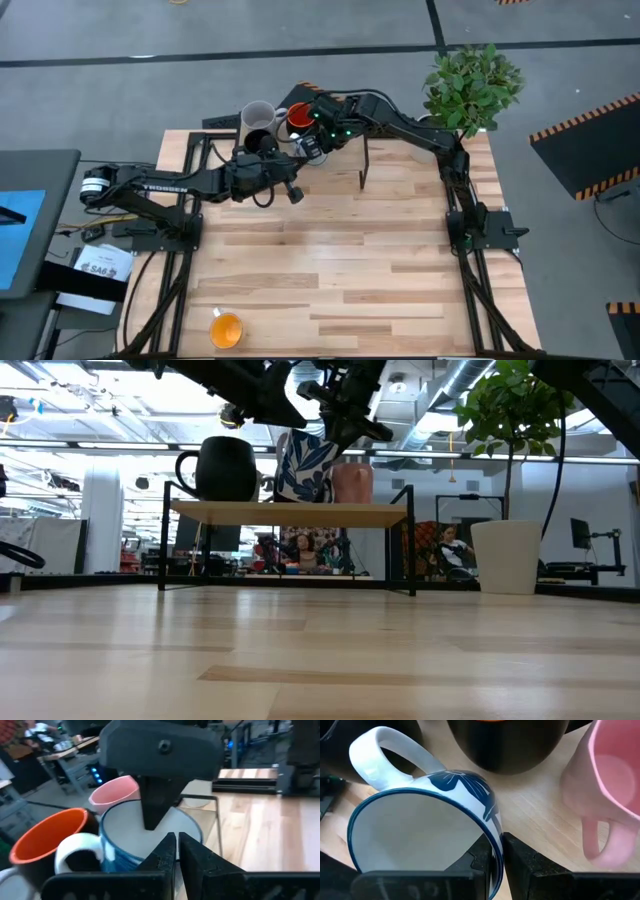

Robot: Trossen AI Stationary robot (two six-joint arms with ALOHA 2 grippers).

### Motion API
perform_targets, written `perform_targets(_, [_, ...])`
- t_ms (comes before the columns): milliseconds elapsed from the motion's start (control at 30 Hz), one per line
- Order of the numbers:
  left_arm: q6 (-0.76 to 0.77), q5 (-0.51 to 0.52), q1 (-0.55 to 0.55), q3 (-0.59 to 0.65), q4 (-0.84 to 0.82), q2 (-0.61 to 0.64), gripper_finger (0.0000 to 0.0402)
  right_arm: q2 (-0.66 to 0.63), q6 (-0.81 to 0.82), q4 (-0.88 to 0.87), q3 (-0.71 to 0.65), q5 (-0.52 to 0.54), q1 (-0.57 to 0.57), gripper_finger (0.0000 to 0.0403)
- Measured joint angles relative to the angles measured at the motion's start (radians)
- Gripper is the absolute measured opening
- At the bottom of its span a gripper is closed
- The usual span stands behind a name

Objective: Place coffee mugs
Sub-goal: Put the white and blue cup on the shelf

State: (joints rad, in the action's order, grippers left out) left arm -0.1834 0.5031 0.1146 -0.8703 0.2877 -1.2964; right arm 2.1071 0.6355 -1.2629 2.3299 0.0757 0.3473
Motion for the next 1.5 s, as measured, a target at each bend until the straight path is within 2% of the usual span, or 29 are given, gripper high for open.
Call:
perform_targets(400, [0.004,0.026,0.014,0.0,-0.017,0.0,0.0,0.0,0.03,0.013,0.0,0.0,0.001,0.0074])
perform_targets(800, [0.003,0.028,0.014,0.0,-0.027,0.0,0.0,0.0,0.022,0.028,0.002,-0.002,0.001,0.0178])
perform_targets(933, [-0.007,0.028,0.014,0.0,-0.027,0.0,0.0,0.0,0.016,0.025,0.002,-0.002,0.001,0.0196])
perform_targets(1200, [-0.059,0.063,0.014,0.001,-0.01,0.019,0.0,0.0,0.01,0.044,0.014,-0.002,0.005,0.0197])
perform_targets(1500, [-0.068,0.067,0.013,0.001,-0.014,0.13,0.0,-0.02,0.008,0.075,0.024,-0.002,0.022,0.0196])
